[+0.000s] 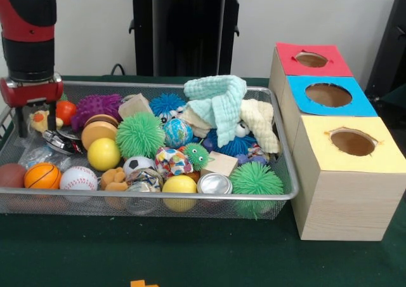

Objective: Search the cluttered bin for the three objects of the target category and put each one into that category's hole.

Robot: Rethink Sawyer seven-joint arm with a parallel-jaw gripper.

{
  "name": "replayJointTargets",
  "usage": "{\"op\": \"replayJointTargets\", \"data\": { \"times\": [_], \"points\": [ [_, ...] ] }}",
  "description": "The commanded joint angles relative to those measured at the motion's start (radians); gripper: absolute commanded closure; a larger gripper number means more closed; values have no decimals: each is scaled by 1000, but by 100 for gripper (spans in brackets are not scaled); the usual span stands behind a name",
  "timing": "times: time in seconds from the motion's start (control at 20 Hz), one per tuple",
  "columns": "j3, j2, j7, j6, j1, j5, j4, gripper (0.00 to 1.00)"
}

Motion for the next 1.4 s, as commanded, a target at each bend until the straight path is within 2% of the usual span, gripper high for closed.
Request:
{"op": "replayJointTargets", "data": {
  "times": [0.05,0.3,1.0,1.1,1.3,1.4],
  "points": [
    [34,86,193,21,-19,59,-10,0],
    [46,109,167,28,-38,79,-14,0],
    [14,130,203,50,-26,185,-24,0],
    [2,105,208,41,-20,190,-5,0],
    [-36,-62,218,105,12,218,85,0],
    [-39,-85,207,140,23,238,88,0]
  ]
}}
